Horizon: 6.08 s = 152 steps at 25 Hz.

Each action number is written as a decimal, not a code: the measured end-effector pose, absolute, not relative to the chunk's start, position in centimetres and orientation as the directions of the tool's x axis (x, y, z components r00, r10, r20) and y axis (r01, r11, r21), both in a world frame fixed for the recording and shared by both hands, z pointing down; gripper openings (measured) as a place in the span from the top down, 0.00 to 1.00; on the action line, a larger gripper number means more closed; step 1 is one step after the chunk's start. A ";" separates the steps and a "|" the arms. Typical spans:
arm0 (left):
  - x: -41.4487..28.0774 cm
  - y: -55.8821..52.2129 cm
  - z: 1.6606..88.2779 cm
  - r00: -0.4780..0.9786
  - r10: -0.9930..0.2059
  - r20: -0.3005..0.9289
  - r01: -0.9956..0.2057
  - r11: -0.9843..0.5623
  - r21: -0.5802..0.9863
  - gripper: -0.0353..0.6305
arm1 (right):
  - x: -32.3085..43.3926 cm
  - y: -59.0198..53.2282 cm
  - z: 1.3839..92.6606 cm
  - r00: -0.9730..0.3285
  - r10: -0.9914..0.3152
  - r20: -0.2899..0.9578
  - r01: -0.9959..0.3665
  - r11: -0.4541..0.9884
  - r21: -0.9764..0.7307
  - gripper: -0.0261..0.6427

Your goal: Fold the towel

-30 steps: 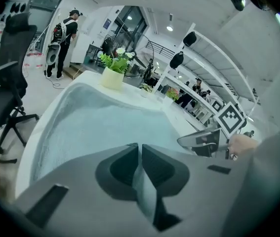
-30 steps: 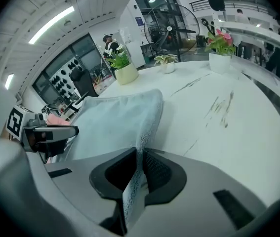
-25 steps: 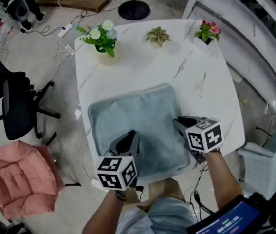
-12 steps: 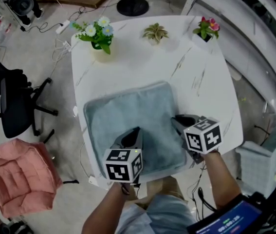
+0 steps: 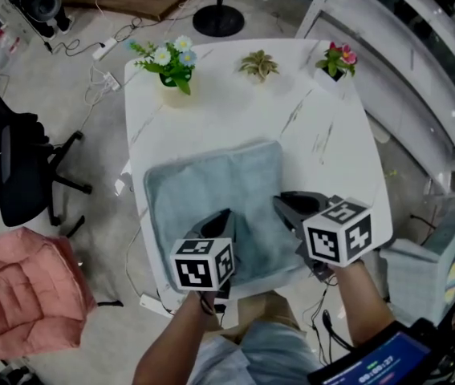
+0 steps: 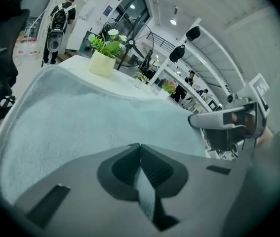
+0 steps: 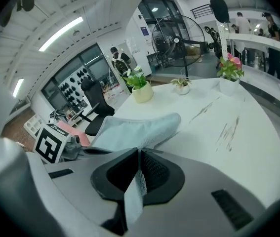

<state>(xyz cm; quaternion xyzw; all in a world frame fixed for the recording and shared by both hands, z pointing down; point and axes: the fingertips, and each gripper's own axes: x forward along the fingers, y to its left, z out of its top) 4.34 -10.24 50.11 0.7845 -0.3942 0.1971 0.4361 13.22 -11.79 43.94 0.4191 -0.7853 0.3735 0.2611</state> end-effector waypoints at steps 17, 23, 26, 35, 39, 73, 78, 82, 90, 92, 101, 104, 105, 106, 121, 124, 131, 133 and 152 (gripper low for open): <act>-3.3 -8.6 45.1 0.623 -0.578 0.527 -0.754 -0.265 0.601 0.93 | 2.6 -11.3 40.2 -0.484 -0.458 0.745 -0.829 0.513 -0.223 0.91; -8.8 -6.8 43.8 0.587 -0.637 0.500 -0.758 -0.217 0.614 0.93 | -2.9 -10.8 41.2 -0.469 -0.427 0.773 -0.800 0.577 -0.167 0.90; -11.2 -5.8 43.6 0.570 -0.654 0.497 -0.763 -0.198 0.615 0.93 | -5.4 -10.7 42.6 -0.449 -0.408 0.795 -0.786 0.603 -0.135 0.90; -16.5 -2.7 45.0 0.545 -0.678 0.493 -0.758 -0.147 0.635 0.93 | -11.0 -10.7 49.6 -0.364 -0.381 0.850 -0.768 0.639 -0.042 0.90; -17.4 -1.5 46.1 0.547 -0.672 0.499 -0.755 -0.138 0.641 0.93 | -11.6 -10.6 51.6 -0.350 -0.375 0.858 -0.751 0.660 -0.018 0.89; -10.7 -1.2 43.9 0.305 -0.799 0.519 -0.844 0.026 0.536 0.93 | 7.8 -4.7 46.5 -0.657 -0.351 0.667 -0.720 0.556 -0.416 0.91; -12.1 0.3 43.4 0.285 -0.814 0.506 -0.841 0.041 0.540 0.93 | 2.9 -4.7 45.1 -0.701 -0.316 0.639 -0.638 0.677 -0.366 0.92; -14.3 2.4 43.1 0.273 -0.831 0.484 -0.826 0.056 0.561 0.93 | -2.3 -2.7 44.3 -0.719 -0.263 0.643 -0.546 0.787 -0.288 0.93; -17.1 6.8 44.5 0.242 -0.845 0.477 -0.794 0.110 0.598 0.93 | -9.0 3.4 49.0 -0.632 -0.096 0.769 -0.344 0.924 -0.167 0.91; -17.3 7.5 45.1 0.243 -0.846 0.475 -0.787 0.115 0.607 0.93 | -9.5 4.0 50.5 -0.601 -0.086 0.794 -0.316 0.939 -0.137 0.91; -13.8 7.9 43.7 0.292 -0.860 0.418 -0.772 0.046 0.634 0.92 | -8.0 1.8 43.2 -0.689 -0.128 0.713 -0.326 0.934 -0.148 0.82; -12.3 6.6 42.7 0.283 -0.868 0.409 -0.788 0.033 0.615 0.79 | -5.2 -1.1 38.7 -0.703 -0.188 0.685 -0.314 0.947 -0.063 0.78; -11.9 6.3 42.7 0.275 -0.868 0.413 -0.795 0.036 0.605 0.73 | -4.3 -2.2 37.5 -0.705 -0.205 0.679 -0.302 0.953 -0.026 0.76; -11.5 6.0 42.7 0.265 -0.868 0.420 -0.802 0.044 0.596 0.69 | -3.4 -3.2 36.4 -0.707 -0.218 0.673 -0.285 0.958 0.012 0.73; -11.4 5.0 49.0 -0.016 -0.816 0.578 -0.791 0.364 0.492 0.64 | -1.3 -8.7 42.5 -0.665 0.026 0.747 0.407 0.851 0.333 0.62; -11.9 4.9 49.3 -0.064 -0.798 0.599 -0.802 0.399 0.446 0.69 | -1.4 -9.7 44.5 -0.644 0.023 0.765 0.467 0.803 0.369 0.62; -12.2 4.9 50.2 -0.100 -0.764 0.637 -0.821 0.426 0.381 0.79 | -2.1 -11.3 46.1 -0.658 0.034 0.752 0.501 0.765 0.404 0.83; -12.3 4.9 50.4 -0.102 -0.756 0.646 -0.821 0.431 0.375 0.82 | -2.8 -11.9 45.3 -0.686 0.073 0.724 0.455 0.820 0.348 0.89; -13.8 5.6 47.0 -0.211 -0.742 0.636 -0.800 0.505 0.324 0.93 | -10.3 -20.4 41.8 -0.803 0.120 0.584 0.208 0.974 0.085 0.90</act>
